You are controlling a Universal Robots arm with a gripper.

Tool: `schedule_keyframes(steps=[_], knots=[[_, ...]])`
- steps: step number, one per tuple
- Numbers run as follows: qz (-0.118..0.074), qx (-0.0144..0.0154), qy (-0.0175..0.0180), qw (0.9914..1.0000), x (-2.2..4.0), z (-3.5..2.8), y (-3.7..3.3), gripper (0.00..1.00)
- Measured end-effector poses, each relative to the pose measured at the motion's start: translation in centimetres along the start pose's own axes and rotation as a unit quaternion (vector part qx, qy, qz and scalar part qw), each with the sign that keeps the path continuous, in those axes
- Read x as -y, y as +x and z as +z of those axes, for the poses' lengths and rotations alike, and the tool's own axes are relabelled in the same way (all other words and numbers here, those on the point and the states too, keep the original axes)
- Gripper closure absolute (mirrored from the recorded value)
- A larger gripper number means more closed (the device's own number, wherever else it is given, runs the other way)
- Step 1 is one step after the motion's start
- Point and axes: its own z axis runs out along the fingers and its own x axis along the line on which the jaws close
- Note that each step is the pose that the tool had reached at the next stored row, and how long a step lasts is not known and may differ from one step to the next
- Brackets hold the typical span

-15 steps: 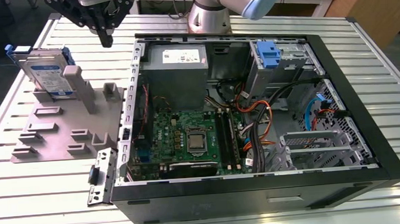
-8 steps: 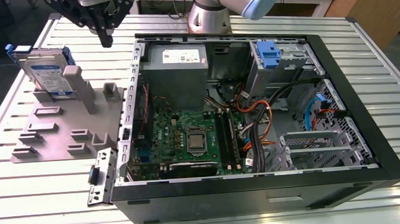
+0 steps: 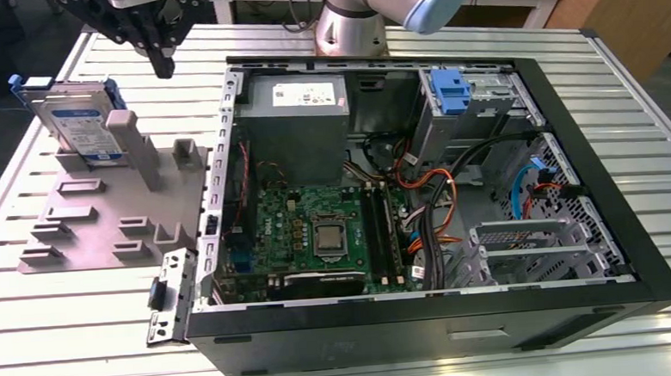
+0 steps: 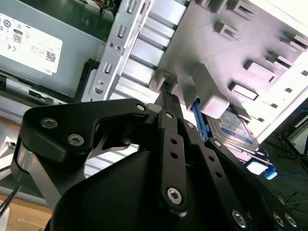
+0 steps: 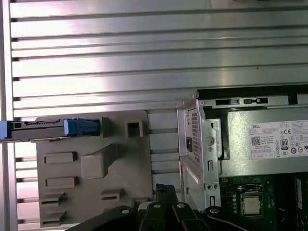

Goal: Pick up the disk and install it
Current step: 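Reach for the disk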

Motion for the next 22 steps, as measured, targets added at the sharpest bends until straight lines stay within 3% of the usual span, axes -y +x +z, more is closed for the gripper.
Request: schedule_keyframes(steps=[4,14,22], knots=[[0.000,0.0001,0.0000,1.00000,-0.08,0.02,0.81,0.89],[0.000,0.0000,0.0000,1.00000,-0.07,0.02,0.97,0.89],[0.000,0.0000,0.0000,1.00000,-0.03,0.01,1.59,0.89]])
